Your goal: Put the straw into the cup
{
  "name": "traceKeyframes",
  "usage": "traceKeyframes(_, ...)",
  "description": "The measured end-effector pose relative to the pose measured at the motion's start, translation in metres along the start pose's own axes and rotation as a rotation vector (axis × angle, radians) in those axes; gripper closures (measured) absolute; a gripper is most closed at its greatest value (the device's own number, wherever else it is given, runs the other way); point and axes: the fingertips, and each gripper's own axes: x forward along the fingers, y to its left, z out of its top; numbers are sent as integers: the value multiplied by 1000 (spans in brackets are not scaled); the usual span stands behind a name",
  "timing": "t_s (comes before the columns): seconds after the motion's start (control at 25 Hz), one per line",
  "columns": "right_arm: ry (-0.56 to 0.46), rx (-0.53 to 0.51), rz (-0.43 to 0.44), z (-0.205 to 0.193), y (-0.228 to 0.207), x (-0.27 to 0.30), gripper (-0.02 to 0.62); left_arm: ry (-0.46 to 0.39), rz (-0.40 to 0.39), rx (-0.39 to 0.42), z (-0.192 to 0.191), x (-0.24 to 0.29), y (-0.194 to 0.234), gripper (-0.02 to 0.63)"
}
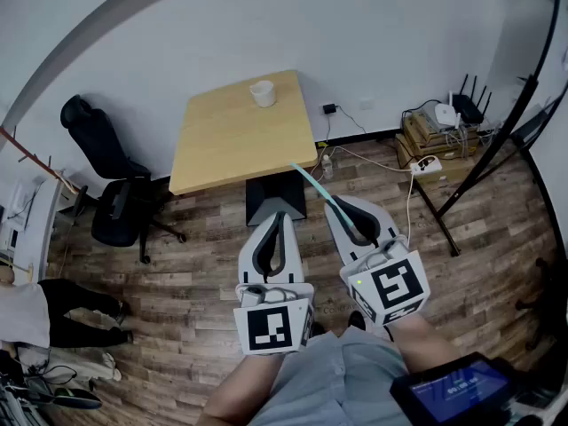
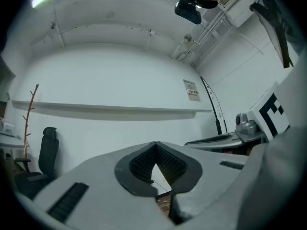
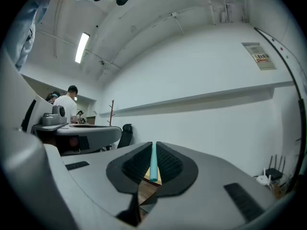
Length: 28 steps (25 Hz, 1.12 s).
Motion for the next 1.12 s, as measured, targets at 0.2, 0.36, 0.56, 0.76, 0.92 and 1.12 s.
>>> traceKeyframes(0.2,-1,5,8,0,-3,2,571,-13,-12,-3,-2,4,-3,609)
traceKeyframes(0.36,-4,11,13,1,-9,0,571,-6,-12,2,-2,7,-9,609)
traceKeyframes(0.56,-10,32,16,-2,-25,-7,571,-4,-8,-2,-3,15,-23,609)
traceKeyframes(0.76,-13,58,23,-4,-41,-15,571,5,-4,3,-4,23,-39,609)
traceKeyframes(0.92,-24,75,31,-7,-61,-24,571,19,9,14,-9,32,-54,609)
traceKeyframes(1.12,-20,108,20,-21,-79,-27,571,61,12,33,-25,34,-67,609)
